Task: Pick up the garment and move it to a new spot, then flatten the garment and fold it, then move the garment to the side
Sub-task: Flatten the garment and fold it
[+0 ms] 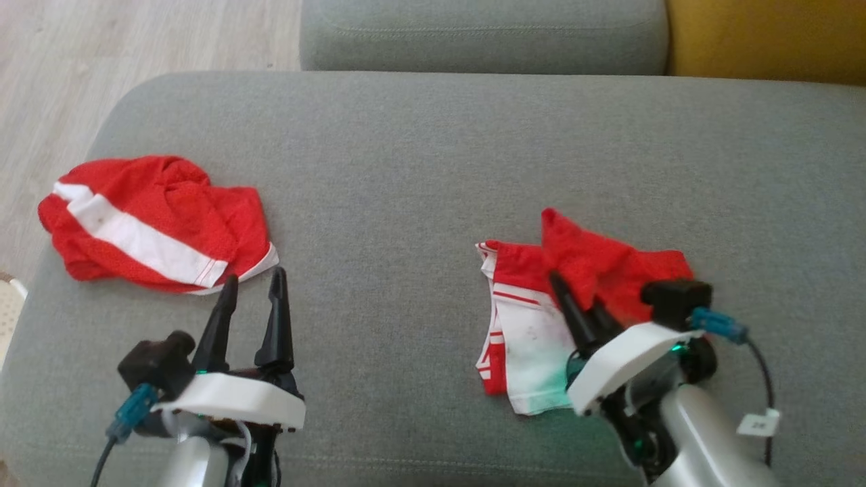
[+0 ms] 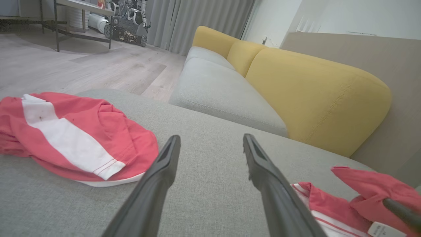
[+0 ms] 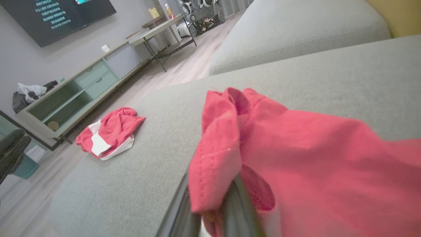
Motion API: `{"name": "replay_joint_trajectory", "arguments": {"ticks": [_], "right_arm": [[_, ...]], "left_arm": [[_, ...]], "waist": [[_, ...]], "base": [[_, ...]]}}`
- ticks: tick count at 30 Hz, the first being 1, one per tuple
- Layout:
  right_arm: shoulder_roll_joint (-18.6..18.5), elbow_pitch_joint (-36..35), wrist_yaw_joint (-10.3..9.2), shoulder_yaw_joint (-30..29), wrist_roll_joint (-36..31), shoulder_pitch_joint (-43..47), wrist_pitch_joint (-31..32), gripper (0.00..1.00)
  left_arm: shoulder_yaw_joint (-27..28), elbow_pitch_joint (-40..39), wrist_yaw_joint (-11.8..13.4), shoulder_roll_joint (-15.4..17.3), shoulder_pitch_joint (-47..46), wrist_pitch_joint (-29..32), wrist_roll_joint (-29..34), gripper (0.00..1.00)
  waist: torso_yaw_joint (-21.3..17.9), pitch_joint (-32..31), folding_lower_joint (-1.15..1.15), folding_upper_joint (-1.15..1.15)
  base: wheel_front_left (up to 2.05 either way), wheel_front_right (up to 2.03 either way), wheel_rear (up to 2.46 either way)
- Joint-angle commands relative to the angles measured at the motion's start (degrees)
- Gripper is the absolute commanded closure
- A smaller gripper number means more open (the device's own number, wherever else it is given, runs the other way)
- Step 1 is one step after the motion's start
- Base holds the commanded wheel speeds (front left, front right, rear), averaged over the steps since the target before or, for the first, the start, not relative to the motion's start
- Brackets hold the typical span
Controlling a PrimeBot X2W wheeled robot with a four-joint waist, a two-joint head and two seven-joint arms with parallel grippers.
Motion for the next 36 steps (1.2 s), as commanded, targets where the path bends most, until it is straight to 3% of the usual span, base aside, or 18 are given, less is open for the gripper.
{"name": "replay_joint_trajectory", "arguments": {"ticks": [1,2,3,4,14,19,25,31,36], "right_arm": [[0.6,-1.7,-0.04,1.5,0.3,-1.5,-0.3,1.00],[0.6,-1.0,-0.04,2.4,0.5,-1.4,-0.1,1.00],[0.6,-0.2,-0.04,3.2,0.4,-1.4,0.1,0.93],[0.6,0.5,-0.04,3.9,0.5,-1.4,0.1,0.00],[0.6,1.9,-0.04,11.2,2.9,-3.2,0.5,0.00],[0.2,0.9,-0.04,2.3,-1.2,-6.0,-0.7,0.00],[-3.9,-0.6,-0.04,-8.9,-8.5,-7.5,-3.0,0.00],[-8.3,-2.2,-0.04,-14.7,-15.0,-5.9,-9.0,0.00],[-9.0,-2.4,-0.04,-17.6,-17.8,-2.8,-14.5,0.00]], "left_arm": [[1.6,-1.5,0.2,0.2,-1.5,-0.7,-0.5,0.00],[1.5,-1.5,0.3,0.2,-1.5,-0.7,-0.6,0.00],[1.5,-1.4,0.3,0.2,-1.6,-0.7,-0.6,0.00],[1.4,-1.4,0.3,0.2,-1.6,-0.7,-0.6,0.00],[1.4,-1.0,0.8,0.2,-1.9,-0.7,-0.9,0.00],[1.6,-1.1,1.0,0.2,-2.1,-0.7,-1.0,0.00],[1.7,-2.0,0.6,0.2,-3.1,-0.7,-0.8,0.00],[1.6,-3.5,0.4,0.2,-3.9,-0.7,-0.8,0.00],[1.3,-4.7,0.0,0.2,-3.9,-0.7,-0.7,0.00]], "waist": [[0.3,0.3,0.00,0.00],[0.4,0.4,0.00,0.00],[0.6,0.6,0.00,0.00],[0.8,0.7,0.00,0.00],[0.8,1.3,0.00,0.00],[-0.7,1.0,0.00,0.00],[-2.0,1.1,0.00,0.00],[-3.2,1.3,0.00,0.00],[-4.0,1.3,0.00,0.00]], "base": [[0.00,0.00,0.00],[0.00,0.00,0.00],[0.00,0.00,0.00],[0.00,0.00,0.00],[0.00,0.00,0.00],[0.00,0.00,0.00],[0.00,0.00,0.00],[0.00,0.00,0.00],[0.00,0.00,0.00]]}}
